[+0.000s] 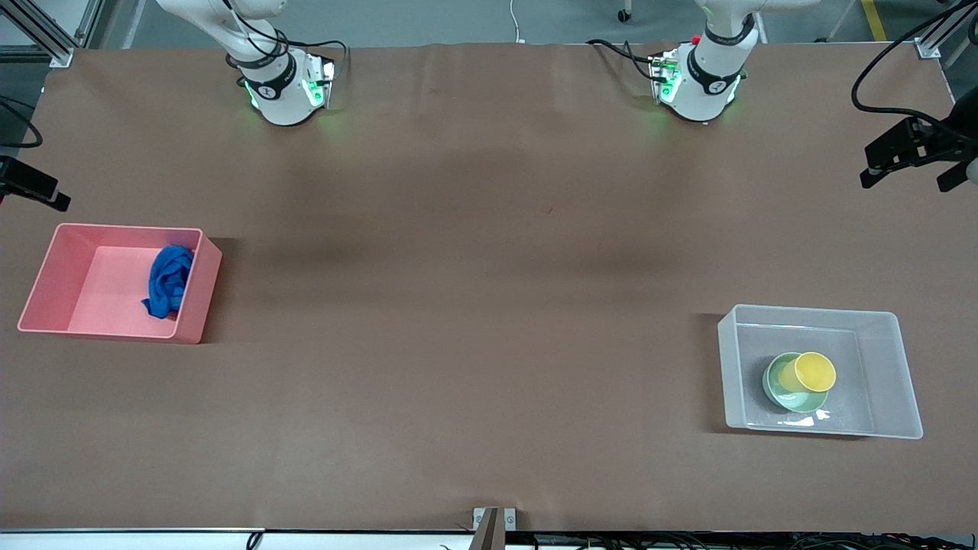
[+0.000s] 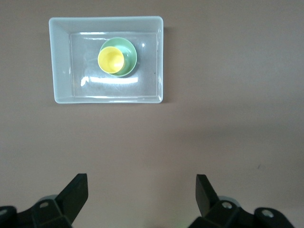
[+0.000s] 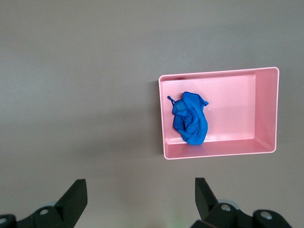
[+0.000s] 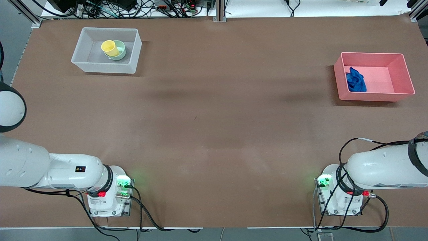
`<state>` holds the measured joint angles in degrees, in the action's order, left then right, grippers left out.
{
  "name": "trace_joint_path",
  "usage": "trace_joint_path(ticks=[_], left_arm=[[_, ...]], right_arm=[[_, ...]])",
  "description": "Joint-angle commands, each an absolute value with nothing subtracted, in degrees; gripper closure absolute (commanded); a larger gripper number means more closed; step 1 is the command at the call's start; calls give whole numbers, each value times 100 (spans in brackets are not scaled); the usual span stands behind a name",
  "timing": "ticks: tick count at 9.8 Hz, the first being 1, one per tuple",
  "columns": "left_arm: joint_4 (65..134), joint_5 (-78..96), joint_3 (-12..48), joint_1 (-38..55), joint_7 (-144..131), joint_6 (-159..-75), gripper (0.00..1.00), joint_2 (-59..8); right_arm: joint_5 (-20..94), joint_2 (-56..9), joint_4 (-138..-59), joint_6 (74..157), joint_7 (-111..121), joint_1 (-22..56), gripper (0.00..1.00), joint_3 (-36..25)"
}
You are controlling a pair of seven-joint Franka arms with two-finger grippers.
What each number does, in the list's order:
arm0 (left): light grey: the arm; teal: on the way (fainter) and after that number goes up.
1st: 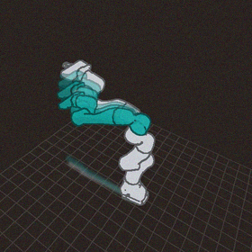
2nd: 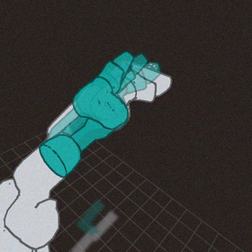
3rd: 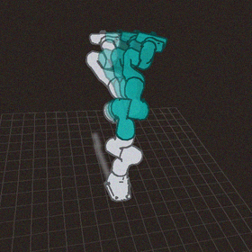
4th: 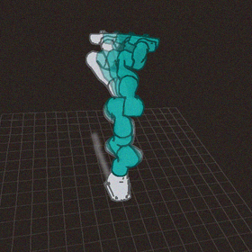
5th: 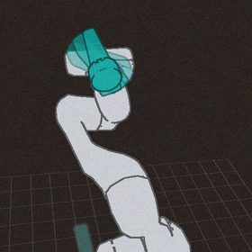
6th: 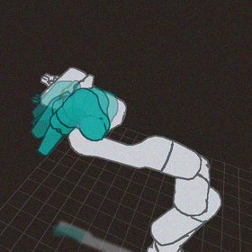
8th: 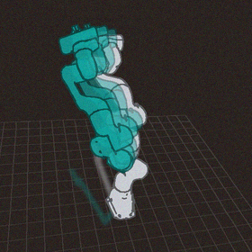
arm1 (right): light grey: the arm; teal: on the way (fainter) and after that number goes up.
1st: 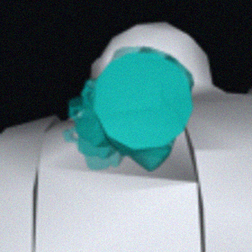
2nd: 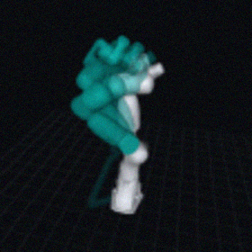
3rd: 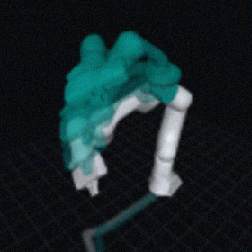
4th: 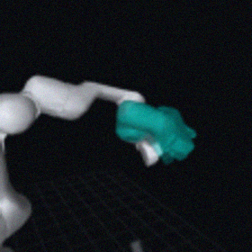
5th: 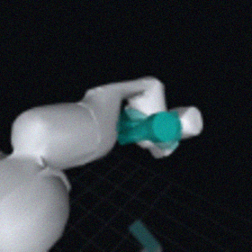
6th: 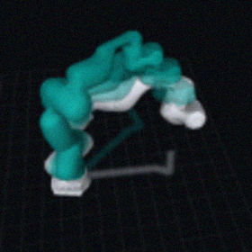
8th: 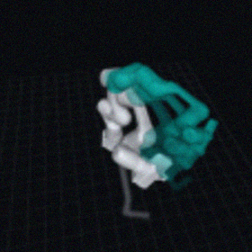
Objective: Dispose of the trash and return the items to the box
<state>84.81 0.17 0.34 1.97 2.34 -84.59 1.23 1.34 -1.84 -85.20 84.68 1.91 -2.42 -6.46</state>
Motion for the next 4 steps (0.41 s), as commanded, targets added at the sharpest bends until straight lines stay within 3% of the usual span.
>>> trace_joint_path(ticks=[1, 4], left_arm=[[8613, 18, 79, 158, 185, -8323, 0, 114], [8640, 18, 88, 167, 167, -8332, 0, 114]], right_arm=[[132, -97, -8596, 8455, 246, -237, 0, -650], [132, -88, -8596, 8455, 246, -237, 0, -650]])
